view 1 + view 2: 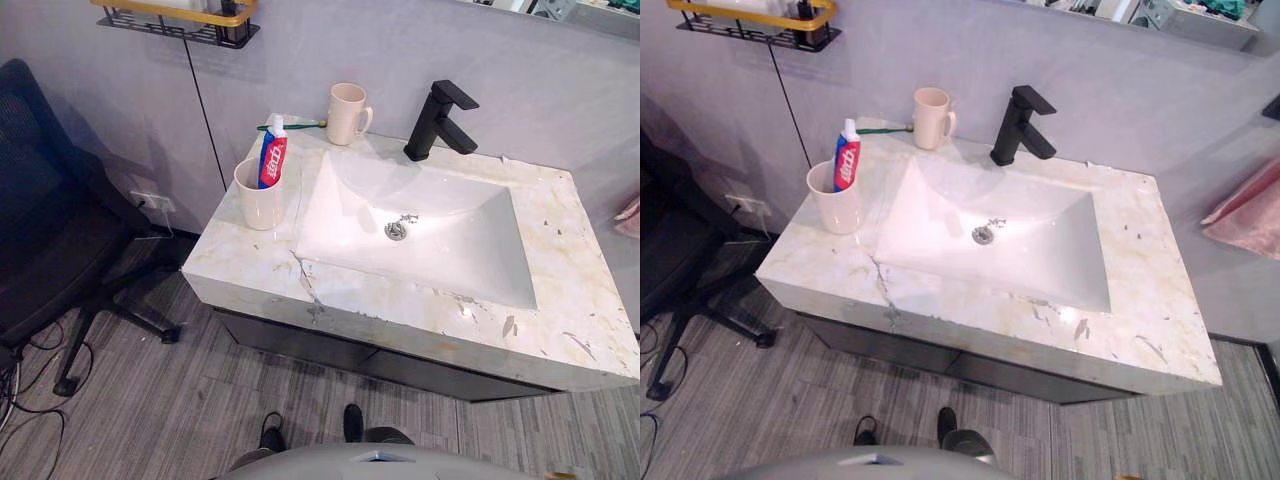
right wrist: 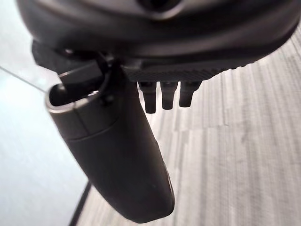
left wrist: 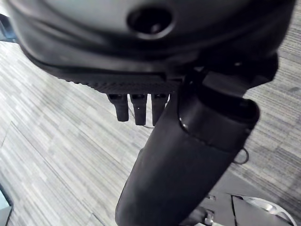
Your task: Organize the bathroom.
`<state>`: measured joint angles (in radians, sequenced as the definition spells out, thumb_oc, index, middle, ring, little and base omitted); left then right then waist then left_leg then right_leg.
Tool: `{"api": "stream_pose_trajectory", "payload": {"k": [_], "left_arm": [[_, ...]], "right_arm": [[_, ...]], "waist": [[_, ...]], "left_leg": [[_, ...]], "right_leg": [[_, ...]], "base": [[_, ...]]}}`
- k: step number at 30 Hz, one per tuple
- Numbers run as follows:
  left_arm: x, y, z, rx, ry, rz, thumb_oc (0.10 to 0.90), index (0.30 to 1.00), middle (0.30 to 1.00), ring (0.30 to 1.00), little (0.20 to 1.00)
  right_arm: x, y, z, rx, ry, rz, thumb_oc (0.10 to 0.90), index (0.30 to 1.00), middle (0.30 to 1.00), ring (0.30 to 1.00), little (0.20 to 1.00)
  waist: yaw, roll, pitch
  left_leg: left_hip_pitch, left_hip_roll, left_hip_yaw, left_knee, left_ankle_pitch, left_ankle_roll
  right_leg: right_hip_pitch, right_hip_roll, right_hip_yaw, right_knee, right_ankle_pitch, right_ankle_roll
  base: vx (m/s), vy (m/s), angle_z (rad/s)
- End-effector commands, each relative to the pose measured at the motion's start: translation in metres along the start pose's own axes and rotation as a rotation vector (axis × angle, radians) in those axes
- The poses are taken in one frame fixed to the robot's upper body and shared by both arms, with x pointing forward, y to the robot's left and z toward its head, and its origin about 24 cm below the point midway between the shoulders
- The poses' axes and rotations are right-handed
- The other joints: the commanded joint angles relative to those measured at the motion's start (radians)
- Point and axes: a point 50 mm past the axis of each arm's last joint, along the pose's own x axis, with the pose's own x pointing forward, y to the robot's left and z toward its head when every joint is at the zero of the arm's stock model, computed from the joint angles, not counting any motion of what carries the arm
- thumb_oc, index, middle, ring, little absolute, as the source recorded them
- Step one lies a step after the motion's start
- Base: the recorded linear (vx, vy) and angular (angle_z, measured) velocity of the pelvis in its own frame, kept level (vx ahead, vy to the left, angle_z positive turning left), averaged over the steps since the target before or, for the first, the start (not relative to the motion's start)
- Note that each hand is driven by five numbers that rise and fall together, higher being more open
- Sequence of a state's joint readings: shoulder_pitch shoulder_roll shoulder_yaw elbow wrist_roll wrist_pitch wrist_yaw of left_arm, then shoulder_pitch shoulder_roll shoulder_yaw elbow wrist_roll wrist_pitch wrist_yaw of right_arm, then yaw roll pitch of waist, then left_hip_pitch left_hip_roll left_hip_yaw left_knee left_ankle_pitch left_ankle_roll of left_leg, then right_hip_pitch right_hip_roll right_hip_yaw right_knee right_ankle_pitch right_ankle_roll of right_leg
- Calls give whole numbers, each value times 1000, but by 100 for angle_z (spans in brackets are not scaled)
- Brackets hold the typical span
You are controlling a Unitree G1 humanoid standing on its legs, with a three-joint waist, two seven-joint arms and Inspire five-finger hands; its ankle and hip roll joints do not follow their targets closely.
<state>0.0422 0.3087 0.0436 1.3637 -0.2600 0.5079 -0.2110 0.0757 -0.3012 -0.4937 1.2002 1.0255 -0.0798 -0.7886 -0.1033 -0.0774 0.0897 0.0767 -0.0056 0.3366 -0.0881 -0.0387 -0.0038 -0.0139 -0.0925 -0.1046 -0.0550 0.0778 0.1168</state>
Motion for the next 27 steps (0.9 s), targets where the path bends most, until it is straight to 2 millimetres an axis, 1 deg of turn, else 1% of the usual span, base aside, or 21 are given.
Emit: {"api": "stream_pose_trajectory", "payload": {"k": [1,3,5,6,8,11,12,13,14,16,18,20,21,27], "left_arm": [[0,-12,6,34,18,1,800,900,900,900,900],[0,-14,7,40,8,-4,800,900,900,900,900],[0,-19,11,55,-5,-8,800,900,900,900,900],[0,-21,13,61,-18,-10,800,900,900,900,900],[0,-26,15,64,-36,-24,800,900,900,900,900],[1,-32,16,53,-50,-29,800,900,900,900,900],[2,-35,16,54,-50,-30,800,900,900,900,900],[2,-35,16,55,-51,-31,800,900,900,900,900],[2,-37,17,63,-57,-31,800,900,900,900,900],[3,-39,16,67,-59,-33,800,900,900,900,900],[4,-42,16,80,-61,-32,800,900,900,900,900],[4,-44,14,93,-54,-27,800,900,900,900,900],[5,-46,12,109,-47,-20,800,900,900,900,900],[7,-47,6,144,-9,5,800,900,900,900,900]], "right_arm": [[-2,14,36,-123,-154,136,800,900,900,900,900],[-8,22,24,-214,-165,186,800,900,900,900,900],[-16,32,3,-367,-151,275,800,900,900,900,900],[-18,34,-3,-409,-163,282,800,900,900,900,900],[-20,35,-19,-545,-152,354,800,900,900,900,900],[-21,35,-31,-707,-182,411,800,900,900,900,900],[-23,36,-39,-836,-199,454,800,900,900,900,900],[-23,36,-40,-853,-201,462,800,900,900,900,900],[-25,37,-48,-974,-204,512,800,900,900,900,900],[-27,38,-53,-1037,-211,531,800,900,900,900,900],[-30,37,-63,-1168,-203,576,800,900,900,900,900],[-32,37,-69,-1230,-215,595,800,900,900,900,900],[-36,39,-75,-1294,-242,625,800,900,900,900,900],[-46,45,-86,-1376,-274,676,800,900,900,900,900]], "waist": [[22,39,-6],[26,40,-5],[35,41,-6],[39,41,-6],[46,41,-10],[53,44,-12],[59,45,-13],[60,45,-14],[67,45,-15],[71,46,-16],[82,46,-19],[90,47,-22],[95,48,-23],[105,54,-27]], "left_leg": [[-1,15,-15,6,4,-9],[0,15,-20,4,6,-9],[2,12,-32,3,6,-9],[2,11,-36,3,6,-9],[3,9,-45,1,5,-9],[5,9,-52,1,5,-10],[4,8,-57,1,6,-11],[4,8,-58,1,6,-11],[3,7,-62,1,6,-13],[4,6,-66,1,7,-13],[7,6,-73,1,6,-14],[8,6,-76,1,7,-16],[13,7,-80,2,7,-16],[21,7,-91,8,2,-18]], "right_leg": [[-53,26,-41,53,-33,48],[-48,24,-43,49,-33,46],[-43,23,-46,48,-34,42],[-40,22,-48,46,-34,41],[-34,21,-51,43,-37,38],[-27,20,-57,39,-38,37],[-22,18,-61,36,-40,35],[-20,18,-62,35,-41,34],[-15,17,-67,31,-42,32],[-10,17,-71,29,-44,30],[1,15,-78,23,-47,27],[9,14,-83,20,-48,26],[18,14,-89,19,-50,24],[35,13,-97,22,-62,18]], "base": [[0,0,0],[-1,-4,2],[10,-14,6],[25,-24,7],[30,-28,9],[20,-20,13],[15,-12,15],[17,-15,9],[11,-11,4],[11,-6,3],[31,-18,10],[36,-14,15],[41,-5,13],[18,1,4]]}}
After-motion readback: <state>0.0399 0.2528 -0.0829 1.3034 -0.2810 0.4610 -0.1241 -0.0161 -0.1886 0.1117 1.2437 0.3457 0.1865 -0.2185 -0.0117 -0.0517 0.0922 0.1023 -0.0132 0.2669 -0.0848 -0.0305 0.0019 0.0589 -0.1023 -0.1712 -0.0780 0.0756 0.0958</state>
